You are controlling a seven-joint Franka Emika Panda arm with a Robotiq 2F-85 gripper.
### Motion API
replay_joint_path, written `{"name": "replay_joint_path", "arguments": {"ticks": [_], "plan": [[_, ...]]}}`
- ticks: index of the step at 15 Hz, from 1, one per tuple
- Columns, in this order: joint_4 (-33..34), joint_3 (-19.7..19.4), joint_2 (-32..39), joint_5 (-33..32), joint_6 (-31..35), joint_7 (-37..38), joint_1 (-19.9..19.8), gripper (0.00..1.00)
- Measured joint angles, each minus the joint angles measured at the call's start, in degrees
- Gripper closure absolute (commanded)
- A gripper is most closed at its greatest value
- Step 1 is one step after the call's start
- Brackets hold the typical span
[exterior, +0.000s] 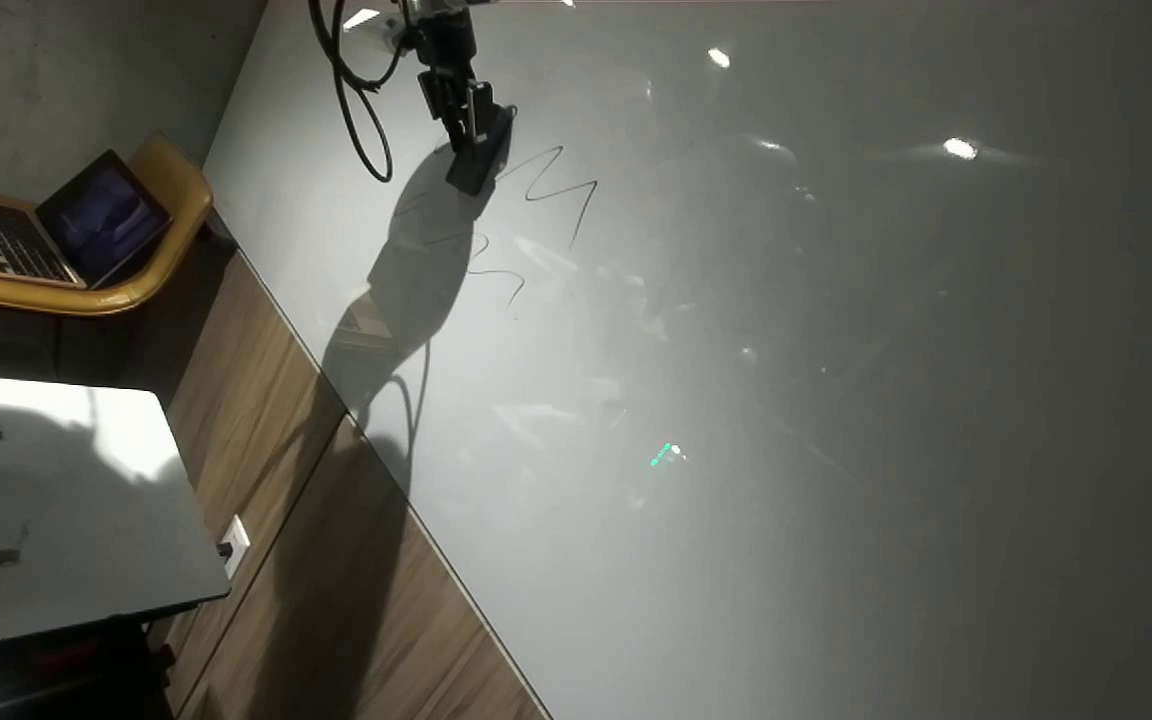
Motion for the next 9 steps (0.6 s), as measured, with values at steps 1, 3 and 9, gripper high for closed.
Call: {"name": "replay_joint_path", "arguments": {"ticks": [1,3,9], "plan": [[-0.3,-0.2,-0.47,-0.13,0.0,0.0,-0.27,0.72],[-1.0,-0.45,-1.48,-0.61,-0.02,0.03,-1.23,0.72],[-3.2,-1.88,-4.72,-3.23,-1.3,0.71,-5.32,0.72]]}}
